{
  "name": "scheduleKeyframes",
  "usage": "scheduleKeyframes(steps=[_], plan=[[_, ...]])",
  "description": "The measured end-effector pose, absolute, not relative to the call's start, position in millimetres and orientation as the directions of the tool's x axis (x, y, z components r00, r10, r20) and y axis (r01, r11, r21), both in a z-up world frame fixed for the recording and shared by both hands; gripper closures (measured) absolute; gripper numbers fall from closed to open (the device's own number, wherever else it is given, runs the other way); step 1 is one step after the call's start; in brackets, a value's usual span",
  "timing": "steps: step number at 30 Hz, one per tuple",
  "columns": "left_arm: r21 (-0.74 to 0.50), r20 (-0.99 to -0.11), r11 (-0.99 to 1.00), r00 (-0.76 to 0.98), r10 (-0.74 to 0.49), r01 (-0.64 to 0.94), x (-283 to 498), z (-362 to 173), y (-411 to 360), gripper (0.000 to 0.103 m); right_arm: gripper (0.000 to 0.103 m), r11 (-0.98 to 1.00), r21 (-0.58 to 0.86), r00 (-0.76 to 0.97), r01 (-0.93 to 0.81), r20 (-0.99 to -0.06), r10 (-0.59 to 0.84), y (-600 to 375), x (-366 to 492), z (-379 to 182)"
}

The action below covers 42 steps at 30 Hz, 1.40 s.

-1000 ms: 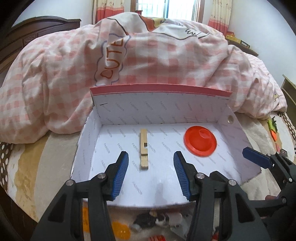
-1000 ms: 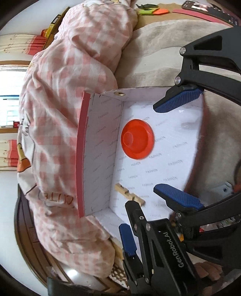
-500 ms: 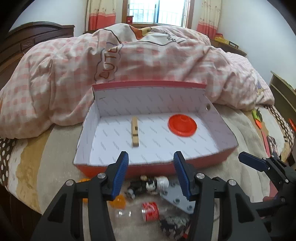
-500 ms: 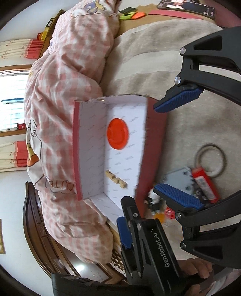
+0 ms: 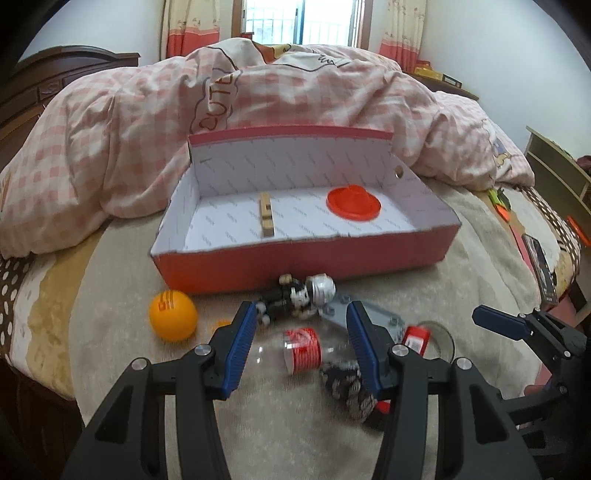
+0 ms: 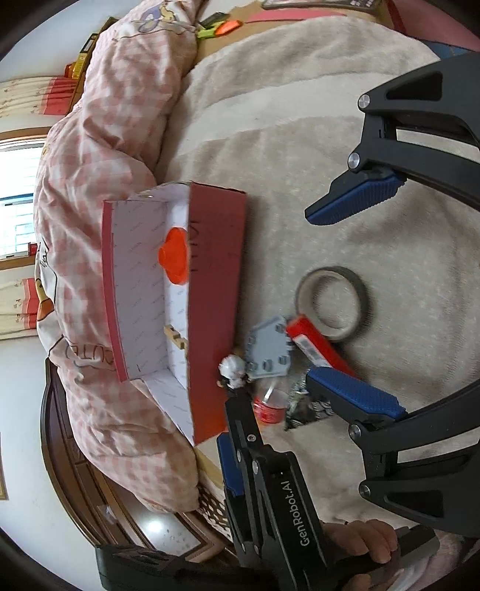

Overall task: Organize objects
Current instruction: 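Withdraw both open tools from the shoebox back toward the remaining objects, then close the left tool around the orange ping-pong ball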

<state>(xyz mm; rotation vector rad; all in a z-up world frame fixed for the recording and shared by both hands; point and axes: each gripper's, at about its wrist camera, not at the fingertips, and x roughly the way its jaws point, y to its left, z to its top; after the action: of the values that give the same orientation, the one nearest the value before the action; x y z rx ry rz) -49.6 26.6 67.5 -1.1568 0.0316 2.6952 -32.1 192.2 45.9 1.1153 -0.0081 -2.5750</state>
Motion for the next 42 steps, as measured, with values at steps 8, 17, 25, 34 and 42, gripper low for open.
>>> scheduleKeyframes(steps=[8,17,25,34,42], plan=[[-0.067,-0.71,-0.97,-0.672,0.21,-0.232,-34.3,59.5,24.0,0.052,0.022,-0.934,0.117,-0.644,0.337,-0.695,-0.319,185.8,-15.8,39.3],[-0.056,-0.7,-0.968,-0.681,0.214,-0.246,-25.0,59.3,21.6,0.052,0.022,-0.929,0.134,-0.633,0.344,-0.697,-0.335,182.8,-15.0,35.8],[-0.06,-0.69,-0.967,-0.69,0.219,-0.248,-14.1,61.5,12.0,0.052,0.022,-0.929,0.133,-0.634,0.346,-0.696,-0.336,182.5,-14.2,35.9],[-0.051,-0.686,-0.976,-0.703,0.187,-0.21,-7.2,59.5,-8.6,0.052,0.022,-0.928,0.131,-0.632,0.35,-0.698,-0.336,181.2,-15.5,33.9],[-0.031,-0.696,-0.994,-0.711,0.1,-0.109,-16.7,50.6,-41.6,0.052,0.022,-0.931,0.095,-0.626,0.352,-0.716,-0.31,176.9,-17.6,27.4]])
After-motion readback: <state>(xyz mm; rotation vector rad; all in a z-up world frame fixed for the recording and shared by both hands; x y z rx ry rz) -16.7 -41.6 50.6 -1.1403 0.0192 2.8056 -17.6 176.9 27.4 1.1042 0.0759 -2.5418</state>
